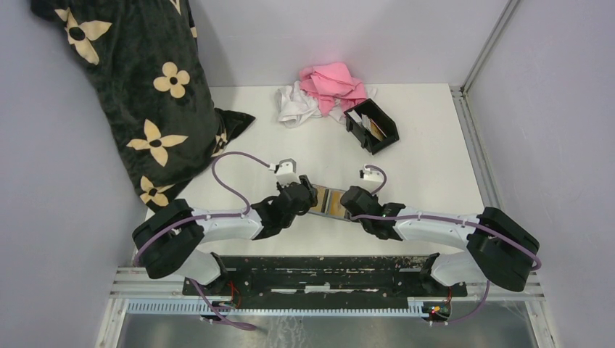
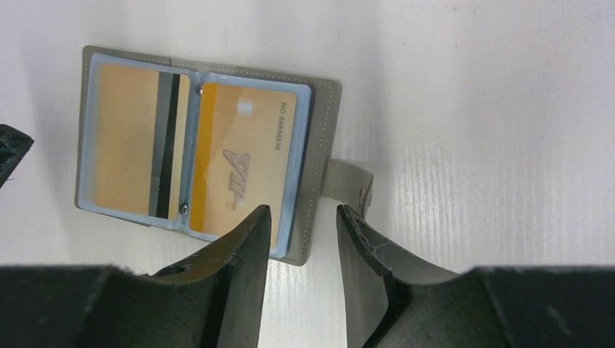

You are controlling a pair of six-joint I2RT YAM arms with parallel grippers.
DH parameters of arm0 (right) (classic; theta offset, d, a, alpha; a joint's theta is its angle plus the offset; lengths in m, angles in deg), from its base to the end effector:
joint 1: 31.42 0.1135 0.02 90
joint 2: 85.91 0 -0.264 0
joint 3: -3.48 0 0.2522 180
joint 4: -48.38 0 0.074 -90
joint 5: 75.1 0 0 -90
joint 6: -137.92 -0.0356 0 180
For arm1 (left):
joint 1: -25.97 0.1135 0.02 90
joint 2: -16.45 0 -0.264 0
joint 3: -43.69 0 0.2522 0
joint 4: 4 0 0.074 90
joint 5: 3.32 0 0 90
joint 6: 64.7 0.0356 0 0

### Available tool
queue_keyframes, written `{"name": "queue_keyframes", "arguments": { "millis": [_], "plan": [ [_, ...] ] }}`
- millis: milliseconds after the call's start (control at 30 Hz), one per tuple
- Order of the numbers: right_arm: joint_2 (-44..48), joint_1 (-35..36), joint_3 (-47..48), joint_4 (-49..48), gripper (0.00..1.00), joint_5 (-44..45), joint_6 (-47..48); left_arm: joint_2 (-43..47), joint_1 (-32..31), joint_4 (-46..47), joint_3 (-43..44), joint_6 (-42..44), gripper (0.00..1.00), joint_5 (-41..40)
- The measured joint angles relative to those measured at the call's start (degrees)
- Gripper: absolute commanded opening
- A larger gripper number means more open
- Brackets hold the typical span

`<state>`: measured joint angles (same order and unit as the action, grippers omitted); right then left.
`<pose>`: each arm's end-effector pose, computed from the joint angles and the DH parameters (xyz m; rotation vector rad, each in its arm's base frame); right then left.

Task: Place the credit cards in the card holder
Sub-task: Insert the credit card into the card holder, then close the card holder at the center of the board.

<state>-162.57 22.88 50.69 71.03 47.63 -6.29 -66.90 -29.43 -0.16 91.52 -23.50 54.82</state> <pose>0.1572 0.1857 0.1644 0.2298 2.2977 0.2461 0.1764 -0.2226 0.1745 -0.2081 2.0669 -0.5435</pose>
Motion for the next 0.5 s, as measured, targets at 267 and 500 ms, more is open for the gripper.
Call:
{"name": "queue_keyframes", "arguments": {
  "millis": [267,500],
  "plan": [
    [0.00,-0.07,-2.29,-0.55,0.46,-1.27,-2.12,-0.57,4.26,-0.74,-6.64,-1.57,0.64,0.37],
    [1.95,-0.07,-4.57,-0.52,0.49,-1.66,-3.41,-3.19,5.99,7.41,-8.24,-1.73,0.64,3.76]
  ]
}}
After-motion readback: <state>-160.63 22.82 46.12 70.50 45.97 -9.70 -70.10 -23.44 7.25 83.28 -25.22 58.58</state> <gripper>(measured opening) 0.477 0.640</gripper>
